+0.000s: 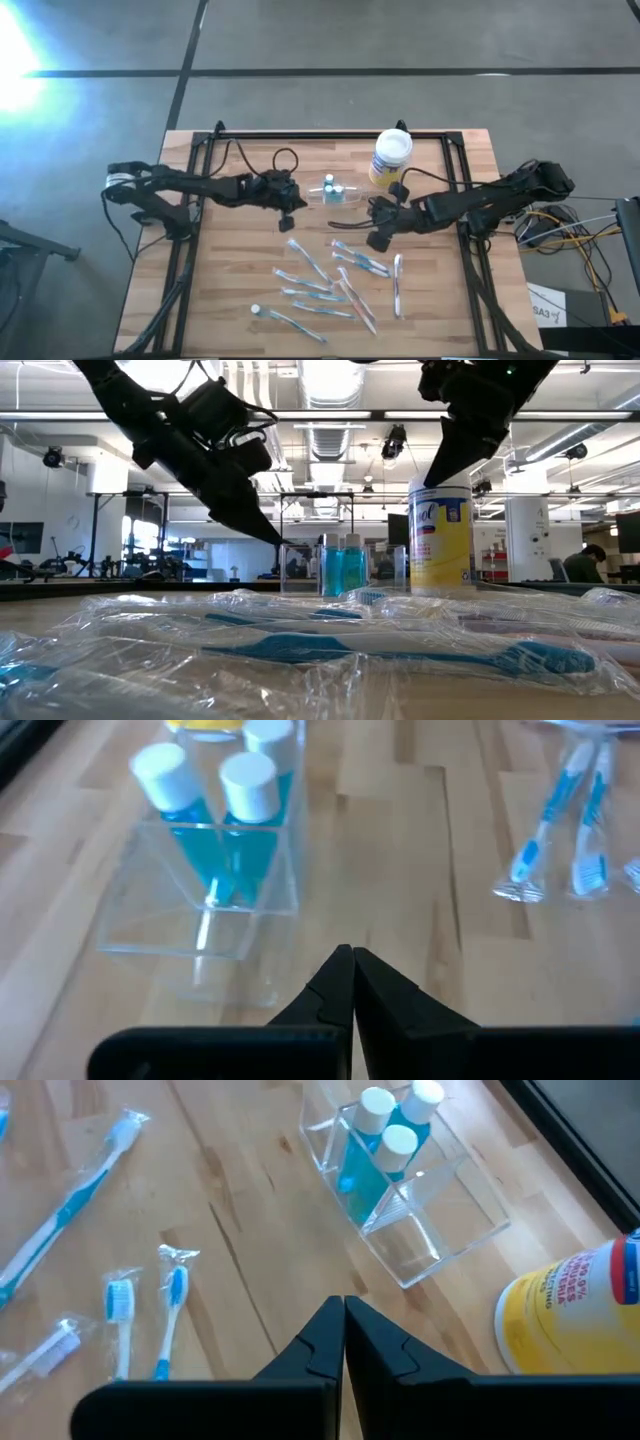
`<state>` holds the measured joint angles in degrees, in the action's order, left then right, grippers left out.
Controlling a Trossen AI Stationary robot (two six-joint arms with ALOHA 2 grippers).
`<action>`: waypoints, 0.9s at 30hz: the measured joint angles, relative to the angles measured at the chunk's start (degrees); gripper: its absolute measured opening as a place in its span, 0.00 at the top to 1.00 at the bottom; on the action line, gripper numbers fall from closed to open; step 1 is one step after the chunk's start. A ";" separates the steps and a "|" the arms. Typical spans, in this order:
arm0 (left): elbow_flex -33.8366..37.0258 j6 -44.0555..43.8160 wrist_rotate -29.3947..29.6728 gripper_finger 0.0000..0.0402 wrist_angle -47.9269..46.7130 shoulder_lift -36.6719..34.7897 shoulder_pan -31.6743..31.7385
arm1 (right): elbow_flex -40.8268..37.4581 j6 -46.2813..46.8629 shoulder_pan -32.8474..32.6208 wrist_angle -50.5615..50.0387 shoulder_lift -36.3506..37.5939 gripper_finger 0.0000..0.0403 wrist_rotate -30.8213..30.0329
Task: Pick & Place toothbrushing station
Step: Adjust the transparent organizer, then put the blue mouthwash into the transparent organizer
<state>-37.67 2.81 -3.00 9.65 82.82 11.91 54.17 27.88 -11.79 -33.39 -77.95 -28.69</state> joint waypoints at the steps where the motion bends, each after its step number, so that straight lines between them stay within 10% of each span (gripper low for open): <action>1: -0.21 -0.01 -0.06 0.99 -0.20 0.50 0.00 | -0.08 -0.06 -0.11 -0.02 0.00 0.98 0.00; 20: -4.43 0.11 3.31 0.99 -0.73 6.26 3.34 | -0.61 -3.72 -0.74 5.32 -0.04 0.98 0.20; 27: -6.04 2.16 -4.01 0.93 -9.00 1.88 2.90 | -0.83 -6.24 -0.74 7.50 -0.04 0.98 2.11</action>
<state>-43.71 4.96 -7.01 0.64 84.70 14.81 53.34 21.64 -12.53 -25.90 -78.00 -26.58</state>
